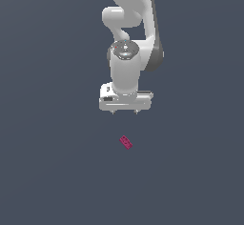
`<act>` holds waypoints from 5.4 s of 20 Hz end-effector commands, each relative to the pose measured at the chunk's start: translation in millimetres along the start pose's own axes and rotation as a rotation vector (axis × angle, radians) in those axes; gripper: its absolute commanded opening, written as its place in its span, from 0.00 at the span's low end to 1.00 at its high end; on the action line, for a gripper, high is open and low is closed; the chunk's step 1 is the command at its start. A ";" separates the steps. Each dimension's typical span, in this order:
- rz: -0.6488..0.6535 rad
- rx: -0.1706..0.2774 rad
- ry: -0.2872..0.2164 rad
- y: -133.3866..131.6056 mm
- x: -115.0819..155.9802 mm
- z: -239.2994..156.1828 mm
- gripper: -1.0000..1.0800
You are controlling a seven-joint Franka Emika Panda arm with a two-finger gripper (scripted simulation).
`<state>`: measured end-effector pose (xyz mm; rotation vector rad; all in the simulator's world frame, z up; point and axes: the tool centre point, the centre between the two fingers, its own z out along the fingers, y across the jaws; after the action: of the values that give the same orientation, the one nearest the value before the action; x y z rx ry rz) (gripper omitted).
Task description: Pick up the object and move it to a goal position.
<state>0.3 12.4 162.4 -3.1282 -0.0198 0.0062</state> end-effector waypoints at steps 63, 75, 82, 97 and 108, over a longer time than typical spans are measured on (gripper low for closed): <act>-0.687 -0.014 -0.001 -5.8 75.1 113.2 0.96; -0.690 -0.014 -0.001 -5.2 75.9 150.1 0.96; -0.690 -0.014 -0.001 -5.2 75.9 150.1 0.00; -0.690 -0.014 -0.001 -31.0 85.4 107.7 0.00; -0.690 -0.014 -0.001 -85.1 108.4 19.8 0.00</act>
<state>104.9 92.8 132.2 -2.9491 -1.0826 -0.0012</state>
